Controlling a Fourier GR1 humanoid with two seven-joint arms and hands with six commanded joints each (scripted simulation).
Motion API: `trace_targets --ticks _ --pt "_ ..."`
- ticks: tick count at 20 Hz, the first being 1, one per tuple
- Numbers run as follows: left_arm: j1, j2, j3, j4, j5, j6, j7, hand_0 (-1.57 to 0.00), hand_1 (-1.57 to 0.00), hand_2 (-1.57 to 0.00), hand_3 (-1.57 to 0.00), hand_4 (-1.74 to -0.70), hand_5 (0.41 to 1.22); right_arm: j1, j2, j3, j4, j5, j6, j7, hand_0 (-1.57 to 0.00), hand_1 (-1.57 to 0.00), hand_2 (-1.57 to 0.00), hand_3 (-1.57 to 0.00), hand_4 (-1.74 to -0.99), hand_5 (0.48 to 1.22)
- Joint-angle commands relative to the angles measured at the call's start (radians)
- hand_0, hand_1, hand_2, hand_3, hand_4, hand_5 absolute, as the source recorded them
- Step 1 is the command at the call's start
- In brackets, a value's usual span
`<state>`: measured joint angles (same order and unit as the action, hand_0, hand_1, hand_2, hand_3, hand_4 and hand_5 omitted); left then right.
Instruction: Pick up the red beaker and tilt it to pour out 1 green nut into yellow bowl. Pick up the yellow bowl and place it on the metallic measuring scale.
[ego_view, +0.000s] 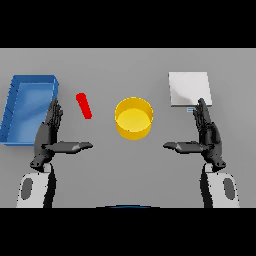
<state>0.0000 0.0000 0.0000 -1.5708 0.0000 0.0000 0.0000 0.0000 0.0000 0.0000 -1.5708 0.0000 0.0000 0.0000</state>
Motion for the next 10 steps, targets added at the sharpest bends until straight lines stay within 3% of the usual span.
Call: trace_targets --ticks 1,6,7,9,10 --pt "0.000 -0.001 0.000 0.000 0.000 0.001 0.000 0.00 0.00 0.00 0.00 -1.20 0.652 -0.001 0.002 0.002 0.001 0.001 -0.002 0.001 0.00 0.00 0.00 0.00 -1.245 0.681" --pt "0.001 0.000 -0.002 -0.001 -0.004 0.002 0.000 0.00 0.00 0.00 0.00 -1.20 0.652 -0.016 0.018 0.011 0.010 0.020 -0.022 0.012 0.00 0.00 0.00 0.00 -1.245 0.681" --pt "0.030 0.028 -0.038 -0.044 -0.053 -0.003 -0.006 0.00 0.00 0.00 0.00 -1.20 0.652 0.024 -0.028 0.055 -0.037 0.118 -0.034 -0.073 0.00 0.00 0.00 0.00 -1.245 0.681" --pt "0.069 0.042 -0.084 -0.099 -0.110 -0.002 0.005 0.00 0.00 0.00 0.00 -1.21 0.650 0.066 -0.053 0.112 -0.080 0.230 -0.058 -0.107 0.00 0.00 0.00 0.00 -1.239 0.679" --pt "0.079 0.042 -0.103 -0.125 -0.124 -0.004 0.031 0.00 0.00 0.00 0.00 -1.22 0.654 0.083 -0.053 0.129 -0.099 0.260 -0.066 -0.097 0.00 0.00 0.00 0.00 -1.235 0.679"
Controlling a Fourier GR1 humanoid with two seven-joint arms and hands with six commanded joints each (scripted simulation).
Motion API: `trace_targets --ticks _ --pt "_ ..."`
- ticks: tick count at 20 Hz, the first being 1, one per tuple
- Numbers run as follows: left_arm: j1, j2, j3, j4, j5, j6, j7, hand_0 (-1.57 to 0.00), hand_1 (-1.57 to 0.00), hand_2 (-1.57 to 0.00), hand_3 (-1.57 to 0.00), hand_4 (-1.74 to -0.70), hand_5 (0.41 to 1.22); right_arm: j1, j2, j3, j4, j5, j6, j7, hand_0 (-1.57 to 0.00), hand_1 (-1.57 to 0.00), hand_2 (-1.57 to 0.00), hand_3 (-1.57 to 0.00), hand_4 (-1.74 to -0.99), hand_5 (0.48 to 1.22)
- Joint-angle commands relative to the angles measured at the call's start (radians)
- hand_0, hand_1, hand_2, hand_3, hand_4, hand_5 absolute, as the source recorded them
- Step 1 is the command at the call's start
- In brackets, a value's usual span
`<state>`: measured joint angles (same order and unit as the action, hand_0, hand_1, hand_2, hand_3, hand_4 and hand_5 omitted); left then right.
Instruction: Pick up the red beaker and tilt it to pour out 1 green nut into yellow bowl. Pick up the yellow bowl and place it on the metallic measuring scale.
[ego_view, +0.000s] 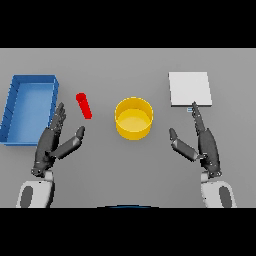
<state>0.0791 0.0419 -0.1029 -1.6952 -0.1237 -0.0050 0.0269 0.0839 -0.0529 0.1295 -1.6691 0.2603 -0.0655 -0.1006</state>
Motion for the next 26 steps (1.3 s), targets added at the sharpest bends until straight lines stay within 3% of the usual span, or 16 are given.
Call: trace_targets --ticks 1,5,12,21,26 --pt "-0.002 0.015 0.007 -0.003 0.000 -0.003 0.019 0.00 0.00 0.00 0.00 -1.22 0.658 0.008 -0.002 0.003 -0.001 0.013 -0.007 0.001 0.00 0.00 0.00 0.00 -1.235 0.678" --pt "0.006 0.024 -0.012 -0.025 -0.016 -0.012 0.030 0.00 0.00 0.00 0.00 -1.24 0.668 0.029 -0.001 0.016 -0.041 0.009 0.007 0.006 0.00 0.00 0.00 0.00 -1.250 0.681" --pt "-0.161 0.006 0.017 0.179 -0.017 -0.017 0.038 0.00 0.00 0.00 0.00 -1.38 0.738 0.015 0.003 0.001 -0.042 -0.045 0.036 0.009 0.00 0.00 0.00 0.00 -1.304 0.678" --pt "-0.352 -0.008 0.087 0.472 -0.023 0.011 -0.017 0.00 0.00 0.00 0.00 -1.33 0.714 0.006 0.007 -0.008 -0.040 -0.047 0.026 0.040 0.00 0.00 0.00 0.00 -1.338 0.688" --pt "-0.450 -0.002 0.114 0.577 -0.023 0.014 -0.044 0.00 0.00 0.00 0.00 -1.32 0.706 0.000 0.003 -0.018 -0.030 -0.068 0.038 0.020 0.00 0.00 0.00 0.00 -1.331 0.687"
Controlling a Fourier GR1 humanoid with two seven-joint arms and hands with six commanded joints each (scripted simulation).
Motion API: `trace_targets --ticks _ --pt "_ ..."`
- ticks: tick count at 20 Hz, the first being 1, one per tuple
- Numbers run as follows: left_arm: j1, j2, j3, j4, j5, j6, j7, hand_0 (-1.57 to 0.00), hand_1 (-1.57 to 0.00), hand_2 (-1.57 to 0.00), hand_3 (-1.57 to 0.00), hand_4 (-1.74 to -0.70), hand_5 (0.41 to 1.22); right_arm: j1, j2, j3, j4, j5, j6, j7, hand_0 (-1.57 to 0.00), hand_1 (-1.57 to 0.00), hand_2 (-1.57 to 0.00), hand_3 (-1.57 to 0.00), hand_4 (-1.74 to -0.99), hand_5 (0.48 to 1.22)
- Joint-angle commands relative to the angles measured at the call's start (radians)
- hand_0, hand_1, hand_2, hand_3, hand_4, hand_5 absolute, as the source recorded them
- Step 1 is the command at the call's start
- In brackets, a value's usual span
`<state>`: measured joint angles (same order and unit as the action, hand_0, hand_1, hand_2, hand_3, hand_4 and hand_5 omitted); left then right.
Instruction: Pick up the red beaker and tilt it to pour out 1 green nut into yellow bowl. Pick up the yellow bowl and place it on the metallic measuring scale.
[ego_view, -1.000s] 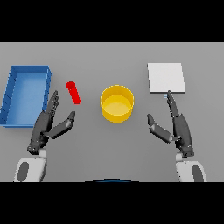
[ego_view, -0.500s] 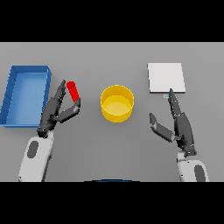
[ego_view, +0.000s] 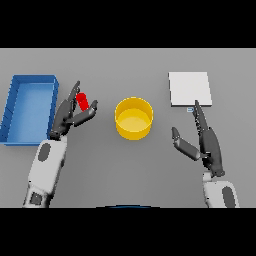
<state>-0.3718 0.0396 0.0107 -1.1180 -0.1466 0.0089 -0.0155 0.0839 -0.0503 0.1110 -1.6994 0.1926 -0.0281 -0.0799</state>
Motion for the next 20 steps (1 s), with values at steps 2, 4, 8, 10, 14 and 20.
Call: trace_targets --ticks 2,4,8,10,14,20 --pt "-0.021 0.007 0.007 0.030 0.002 -0.008 -0.005 0.00 0.00 0.00 0.00 -1.31 0.703 0.015 0.006 0.005 -0.007 -0.004 0.003 -0.012 0.00 0.00 0.00 0.00 -1.329 0.684" --pt "-0.052 0.005 0.014 0.066 0.004 -0.013 -0.015 0.00 0.00 0.00 0.00 -1.32 0.708 0.024 0.006 0.009 -0.016 0.003 0.000 -0.014 0.00 0.00 0.00 0.00 -1.320 0.683" --pt "-0.095 -0.003 0.024 0.123 0.005 -0.009 -0.065 0.00 0.00 0.00 0.00 -1.36 0.735 0.012 0.003 0.005 -0.004 0.007 -0.003 0.007 0.00 0.00 0.00 0.00 -1.298 0.682" --pt "-0.125 -0.013 0.044 0.163 0.013 0.008 -0.067 -0.08 -0.08 -0.12 -0.08 -1.42 0.770 0.010 0.000 0.008 -0.010 0.017 -0.007 -0.005 0.00 0.00 0.00 0.00 -1.291 0.684" --pt "-0.131 -0.037 0.053 0.191 -0.009 0.081 -0.081 -0.86 -0.87 -0.89 -0.88 -1.44 1.003 0.011 -0.005 0.001 -0.010 0.008 -0.003 0.001 0.00 0.00 0.00 0.00 -1.283 0.683" --pt "-0.134 -0.059 0.060 0.195 -0.029 0.112 -0.144 -1.38 -1.39 -1.39 -1.39 -1.55 1.129 0.004 0.004 0.004 -0.003 0.002 0.001 0.002 0.00 0.00 0.00 0.00 -1.303 0.682"
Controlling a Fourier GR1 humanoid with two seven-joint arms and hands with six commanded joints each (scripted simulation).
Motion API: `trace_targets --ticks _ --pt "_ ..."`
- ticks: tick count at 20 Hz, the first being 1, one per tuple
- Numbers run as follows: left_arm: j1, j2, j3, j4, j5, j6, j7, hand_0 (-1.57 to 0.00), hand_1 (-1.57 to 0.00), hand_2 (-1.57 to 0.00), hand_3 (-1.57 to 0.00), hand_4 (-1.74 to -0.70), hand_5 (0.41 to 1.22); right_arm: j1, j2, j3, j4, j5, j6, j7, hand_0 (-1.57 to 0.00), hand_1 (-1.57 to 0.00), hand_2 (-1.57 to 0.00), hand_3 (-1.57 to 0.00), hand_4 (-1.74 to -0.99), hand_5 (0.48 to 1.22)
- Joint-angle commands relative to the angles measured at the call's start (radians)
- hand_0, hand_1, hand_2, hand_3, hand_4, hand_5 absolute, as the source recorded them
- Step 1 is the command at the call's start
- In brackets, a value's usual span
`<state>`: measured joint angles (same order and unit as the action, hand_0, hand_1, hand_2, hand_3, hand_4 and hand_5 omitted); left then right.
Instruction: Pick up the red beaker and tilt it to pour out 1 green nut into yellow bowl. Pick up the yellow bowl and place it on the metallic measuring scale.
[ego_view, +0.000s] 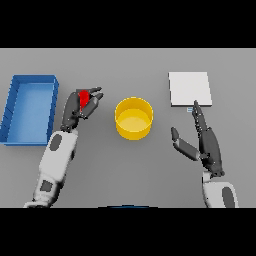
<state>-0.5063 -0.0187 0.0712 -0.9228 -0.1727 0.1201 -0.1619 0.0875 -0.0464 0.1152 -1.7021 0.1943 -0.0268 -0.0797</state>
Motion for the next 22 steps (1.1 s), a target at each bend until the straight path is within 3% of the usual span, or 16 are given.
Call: trace_targets --ticks 1,7,10,14,17,19,22 --pt "-0.004 -0.003 -0.003 -0.007 0.007 0.003 -0.004 -1.42 -1.42 -1.43 -1.43 -1.59 1.123 -0.003 0.001 0.006 0.001 0.012 -0.004 -0.005 0.00 0.00 0.00 0.00 -1.296 0.682" --pt "-0.011 0.029 -0.036 -0.093 0.031 0.019 -0.010 -1.53 -1.53 -1.53 -1.53 -1.70 1.098 -0.008 -0.005 0.009 0.014 0.025 -0.006 -0.032 0.00 0.00 0.00 0.00 -1.258 0.669" --pt "-0.016 0.058 -0.100 -0.175 -0.011 0.033 0.054 -1.55 -1.55 -1.55 -1.55 -1.72 1.101 -0.011 -0.001 0.017 0.001 0.042 -0.015 -0.032 0.00 0.00 0.00 0.00 -1.245 0.673" --pt "-0.060 0.151 -0.251 -0.219 -0.147 -0.028 0.175 -1.56 -1.56 -1.56 -1.56 -1.73 1.121 -0.009 -0.009 0.022 0.003 0.075 -0.029 0.000 0.00 0.00 0.00 0.00 -1.243 0.691" --pt "-0.069 0.193 -0.294 -0.226 -0.170 -0.058 0.187 -1.56 -1.56 -1.56 -1.56 -1.73 1.115 0.019 -0.004 0.036 -0.030 0.077 -0.025 -0.018 0.00 0.00 0.00 0.00 -1.243 0.700" --pt "-0.073 0.217 -0.306 -0.230 -0.169 -0.072 0.191 -1.56 -1.56 -1.56 -1.56 -1.73 1.113 0.015 -0.005 0.035 -0.030 0.073 -0.020 0.010 0.00 0.00 0.00 0.00 -1.243 0.710" --pt "-0.129 0.260 -0.407 -0.212 -0.278 -0.081 0.212 -1.57 -1.57 -1.57 -1.57 -1.74 1.112 0.021 -0.009 0.038 -0.044 0.080 -0.022 0.004 0.00 0.00 0.00 0.00 -1.254 0.717"
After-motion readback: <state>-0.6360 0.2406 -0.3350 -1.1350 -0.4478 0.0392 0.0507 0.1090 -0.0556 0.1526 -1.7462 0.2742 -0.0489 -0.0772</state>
